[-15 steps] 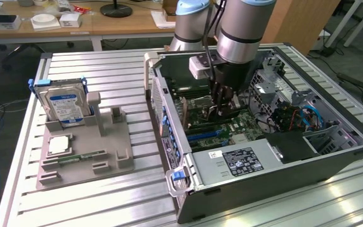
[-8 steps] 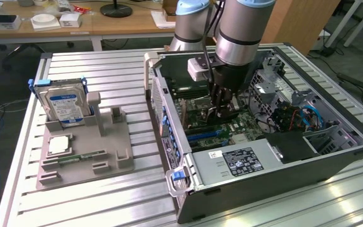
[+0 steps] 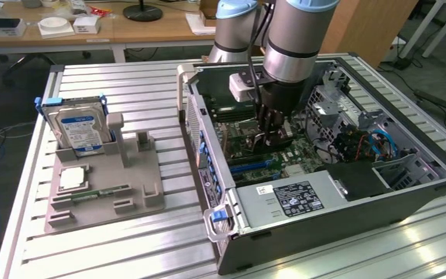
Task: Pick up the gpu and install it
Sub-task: 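Insert the gpu into the slot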
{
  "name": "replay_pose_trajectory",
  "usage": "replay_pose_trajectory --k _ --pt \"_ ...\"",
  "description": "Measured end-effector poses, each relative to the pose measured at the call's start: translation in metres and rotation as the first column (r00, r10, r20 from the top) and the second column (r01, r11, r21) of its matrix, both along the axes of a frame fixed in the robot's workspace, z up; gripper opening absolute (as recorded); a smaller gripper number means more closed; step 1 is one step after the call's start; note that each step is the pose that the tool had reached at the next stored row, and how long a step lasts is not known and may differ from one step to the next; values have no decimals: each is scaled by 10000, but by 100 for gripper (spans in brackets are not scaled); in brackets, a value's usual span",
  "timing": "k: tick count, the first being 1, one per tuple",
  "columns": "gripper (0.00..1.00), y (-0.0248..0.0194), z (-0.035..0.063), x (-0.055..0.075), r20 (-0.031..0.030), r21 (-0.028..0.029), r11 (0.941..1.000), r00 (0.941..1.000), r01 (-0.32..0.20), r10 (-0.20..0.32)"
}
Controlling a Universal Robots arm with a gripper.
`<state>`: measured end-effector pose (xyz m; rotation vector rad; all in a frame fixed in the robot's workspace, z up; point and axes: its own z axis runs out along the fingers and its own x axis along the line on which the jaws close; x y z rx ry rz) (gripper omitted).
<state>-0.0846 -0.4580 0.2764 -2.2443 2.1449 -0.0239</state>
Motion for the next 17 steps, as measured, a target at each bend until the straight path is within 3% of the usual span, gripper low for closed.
replay_pose_trajectory --k 17 --pt "27 0 -10 -60 -2 -3 10000 10000 0 0"
